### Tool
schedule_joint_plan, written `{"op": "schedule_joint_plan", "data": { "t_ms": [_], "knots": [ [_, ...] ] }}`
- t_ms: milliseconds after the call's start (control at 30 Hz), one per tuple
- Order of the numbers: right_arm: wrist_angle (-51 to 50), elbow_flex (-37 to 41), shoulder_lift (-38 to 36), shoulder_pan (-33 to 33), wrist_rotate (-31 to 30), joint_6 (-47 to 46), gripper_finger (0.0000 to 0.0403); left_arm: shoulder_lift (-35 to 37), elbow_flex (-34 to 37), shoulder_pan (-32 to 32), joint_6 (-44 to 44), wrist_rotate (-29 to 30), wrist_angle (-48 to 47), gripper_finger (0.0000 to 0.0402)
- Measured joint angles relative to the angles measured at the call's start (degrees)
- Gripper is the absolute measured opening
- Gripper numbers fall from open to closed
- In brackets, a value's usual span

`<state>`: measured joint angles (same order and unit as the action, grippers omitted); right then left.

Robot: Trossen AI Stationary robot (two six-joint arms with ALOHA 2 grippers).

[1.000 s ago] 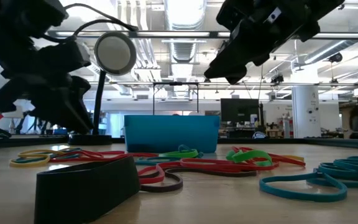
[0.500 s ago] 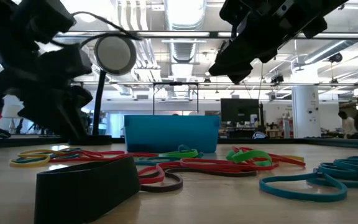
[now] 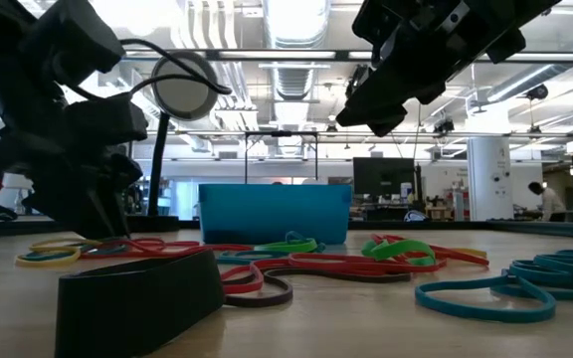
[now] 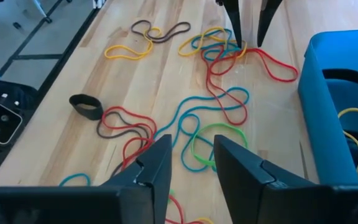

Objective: Pick and place rubber bands into bin
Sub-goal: Put the yellow rubber band into the blue bin

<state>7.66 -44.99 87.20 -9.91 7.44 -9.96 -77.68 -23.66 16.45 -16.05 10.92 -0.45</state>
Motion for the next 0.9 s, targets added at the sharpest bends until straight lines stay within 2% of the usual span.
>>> {"op": "schedule_joint_plan", "data": {
  "t_ms": [100, 200, 267, 633, 800, 900],
  "knots": [
    [0.0, 0.0, 0.0, 0.0, -0.1, 0.0, 0.011, 0.5, 0.0, 0.0, 0.1, -0.5, -0.2, 0.0075],
    [0.0, 0.0, 0.0, 0.0, -0.1, 0.0, 0.0107, 1.1, 0.0, 0.0, 1.2, -1.4, -1.1, 0.0023],
    [0.0, 0.0, 0.0, 0.0, -0.1, 0.0, 0.0107, 1.6, 0.0, 0.0, 1.6, -1.5, -1.4, 0.0008],
    [-0.1, 0.0, 0.0, 0.0, -0.1, 0.0, 0.0105, 7.5, -0.2, 0.0, 2.3, -0.1, -1.9, 0.0],
    [-0.1, 0.0, 0.0, 0.0, -0.1, 0.0, 0.0105, 11.5, -2.0, 0.0, 6.2, 0.0, -1.0, 0.0],
    [-0.2, 0.1, 0.0, 0.0, -0.1, 0.0, 0.0105, 13.9, -2.6, 0.0, 9.6, -1.7, 2.8, 0.0]
  ]
}}
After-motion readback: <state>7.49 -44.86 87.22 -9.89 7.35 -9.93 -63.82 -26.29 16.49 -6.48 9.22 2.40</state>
